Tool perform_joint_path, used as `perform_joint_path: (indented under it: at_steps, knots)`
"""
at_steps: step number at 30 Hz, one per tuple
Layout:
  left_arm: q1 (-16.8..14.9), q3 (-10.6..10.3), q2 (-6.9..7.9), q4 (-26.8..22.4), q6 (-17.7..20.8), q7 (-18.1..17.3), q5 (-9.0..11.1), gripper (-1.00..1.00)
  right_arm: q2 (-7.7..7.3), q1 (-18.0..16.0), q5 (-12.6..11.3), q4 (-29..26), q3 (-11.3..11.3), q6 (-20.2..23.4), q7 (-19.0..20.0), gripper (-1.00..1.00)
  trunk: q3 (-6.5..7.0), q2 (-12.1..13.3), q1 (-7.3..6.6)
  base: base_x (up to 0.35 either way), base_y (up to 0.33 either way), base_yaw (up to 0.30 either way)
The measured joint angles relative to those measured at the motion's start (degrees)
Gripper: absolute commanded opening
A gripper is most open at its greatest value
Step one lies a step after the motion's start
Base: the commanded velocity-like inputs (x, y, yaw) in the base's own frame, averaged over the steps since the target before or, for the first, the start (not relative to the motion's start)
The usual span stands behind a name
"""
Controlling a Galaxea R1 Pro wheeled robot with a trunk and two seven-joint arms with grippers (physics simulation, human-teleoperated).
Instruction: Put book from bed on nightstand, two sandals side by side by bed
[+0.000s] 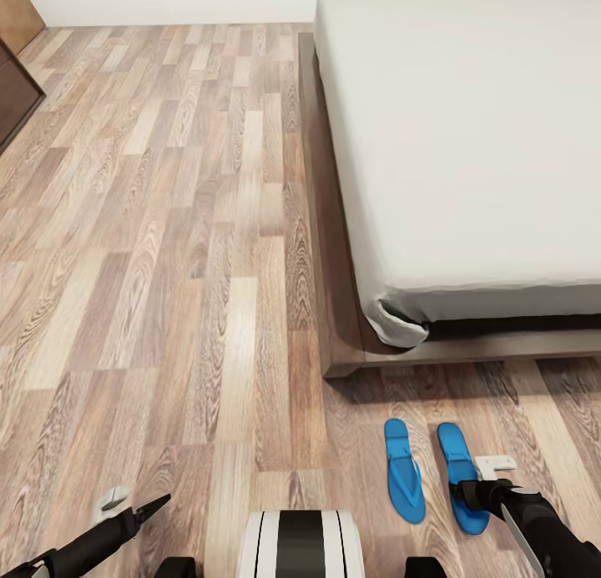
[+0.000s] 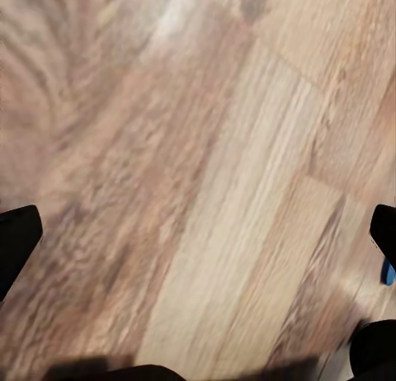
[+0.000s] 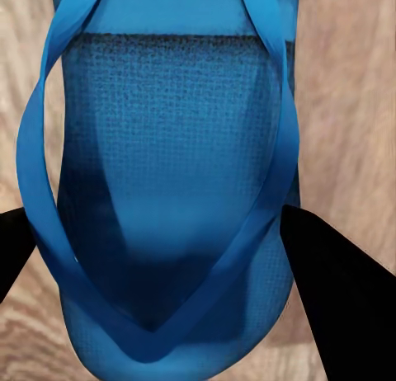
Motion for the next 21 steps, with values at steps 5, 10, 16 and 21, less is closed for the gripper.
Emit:
perform_joint_path:
  at_steps: [5, 10, 16, 21]
  knots:
    - [0.0, 0.0, -0.03, 0.0, 0.0, 0.0, 0.0, 1.0, 0.0, 0.0, 0.0, 0.0, 0.0, 0.0, 0.0, -1.0, 0.0, 0.0, 0.01, 0.154, 0.098, 0.0]
    - [0.0, 0.0, 0.0, 0.0, 0.0, 0.0, 0.0, 1.0, 0.0, 0.0, 0.0, 0.0, 0.0, 0.0, 0.0, -1.0, 0.0, 0.0, 0.02, 0.012, 0.008, 0.0]
    - [0.0, 0.0, -0.06, 0.0, 0.0, 0.0, 0.0, 1.0, 0.0, 0.0, 0.0, 0.0, 0.0, 0.0, 0.0, -1.0, 0.0, 0.0, 0.02, 0.001, 0.0, 0.0]
    - [0.0, 0.0, -0.06, 0.0, 0.0, -0.1, 0.0, 1.0, 0.0, 0.0, 0.0, 0.0, 0.0, 0.0, 0.0, -1.0, -0.22, 0.0, 0.04, 0.0, 0.0, 0.0]
